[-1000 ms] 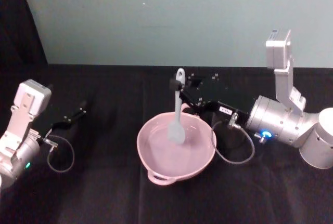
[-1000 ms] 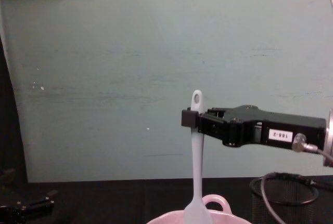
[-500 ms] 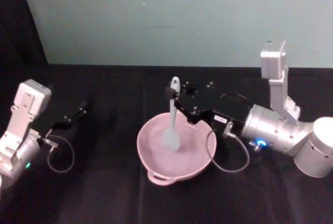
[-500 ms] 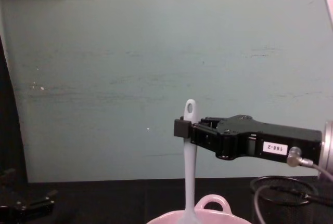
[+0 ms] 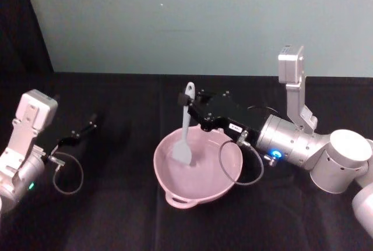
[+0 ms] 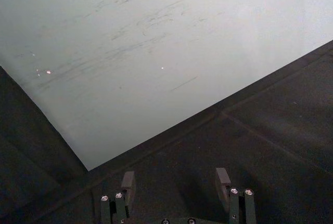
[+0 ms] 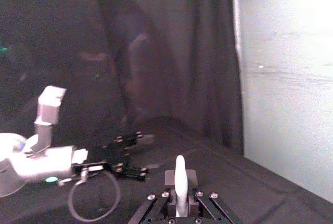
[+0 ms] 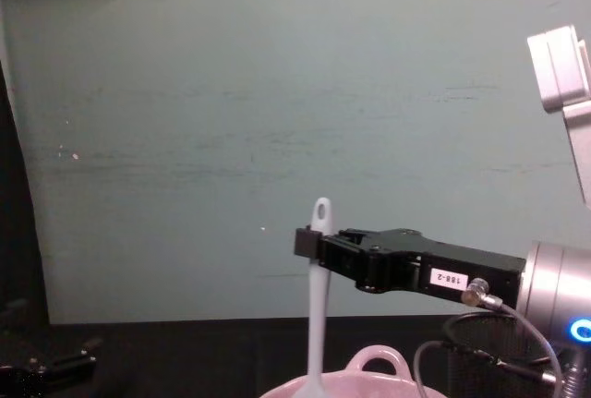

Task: Use the one hand to pick up the spoon and stir the clear water in the bowl.

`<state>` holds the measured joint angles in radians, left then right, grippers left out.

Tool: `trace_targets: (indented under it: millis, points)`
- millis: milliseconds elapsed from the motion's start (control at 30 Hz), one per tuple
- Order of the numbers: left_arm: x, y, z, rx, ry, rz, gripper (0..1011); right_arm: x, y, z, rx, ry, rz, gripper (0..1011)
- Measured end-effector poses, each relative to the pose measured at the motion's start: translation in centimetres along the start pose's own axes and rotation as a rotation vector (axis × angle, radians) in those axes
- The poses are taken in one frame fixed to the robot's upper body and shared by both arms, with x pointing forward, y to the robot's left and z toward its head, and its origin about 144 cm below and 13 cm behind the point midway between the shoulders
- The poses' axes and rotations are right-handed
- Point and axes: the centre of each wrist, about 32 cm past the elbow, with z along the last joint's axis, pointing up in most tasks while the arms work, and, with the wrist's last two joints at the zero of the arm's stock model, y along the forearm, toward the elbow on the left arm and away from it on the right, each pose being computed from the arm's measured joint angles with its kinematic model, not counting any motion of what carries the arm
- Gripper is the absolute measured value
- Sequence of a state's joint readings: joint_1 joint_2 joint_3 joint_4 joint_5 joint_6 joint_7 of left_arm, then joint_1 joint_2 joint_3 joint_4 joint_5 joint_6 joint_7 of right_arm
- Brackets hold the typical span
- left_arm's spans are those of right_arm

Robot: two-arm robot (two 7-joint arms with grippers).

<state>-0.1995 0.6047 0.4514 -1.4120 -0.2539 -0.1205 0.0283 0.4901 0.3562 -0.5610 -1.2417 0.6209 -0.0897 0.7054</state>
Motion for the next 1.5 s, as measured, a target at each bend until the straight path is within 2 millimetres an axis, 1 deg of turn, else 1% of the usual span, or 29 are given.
trace_targets:
  millis: [167, 467, 600, 733, 900, 1067, 1200, 1367, 1500]
  points:
    - [0.0, 0.0, 0.0, 0.0, 0.0, 0.0, 1005, 0.5, -0.4, -0.3, 0.01, -0.003, -0.051, 123]
    - [0.0, 0.0, 0.0, 0.0, 0.0, 0.0, 1005, 0.8, -3.0, 0.9, 0.018, -0.077, -0.147, 123]
    - [0.0, 0.0, 0.0, 0.0, 0.0, 0.0, 1005, 0.6, -3.8, 1.2, 0.004, -0.099, -0.151, 123]
    - [0.0, 0.0, 0.0, 0.0, 0.0, 0.0, 1005, -0.2, -4.2, 1.5, -0.017, -0.124, -0.134, 123]
    - [0.0, 0.0, 0.0, 0.0, 0.0, 0.0, 1005, -1.2, -4.1, 1.7, -0.026, -0.138, -0.09, 123]
    - [0.0, 0.0, 0.0, 0.0, 0.0, 0.0, 1005, -2.5, -3.5, 1.5, -0.028, -0.133, -0.031, 123]
    - [0.0, 0.0, 0.0, 0.0, 0.0, 0.0, 1005, -3.1, -3.0, 1.3, -0.011, -0.115, -0.007, 123]
    - [0.0, 0.0, 0.0, 0.0, 0.0, 0.0, 1005, -3.4, -2.3, 0.8, 0.015, -0.066, 0.006, 123]
    - [0.0, 0.0, 0.0, 0.0, 0.0, 0.0, 1005, -3.1, -1.5, 0.2, 0.036, -0.013, -0.012, 123]
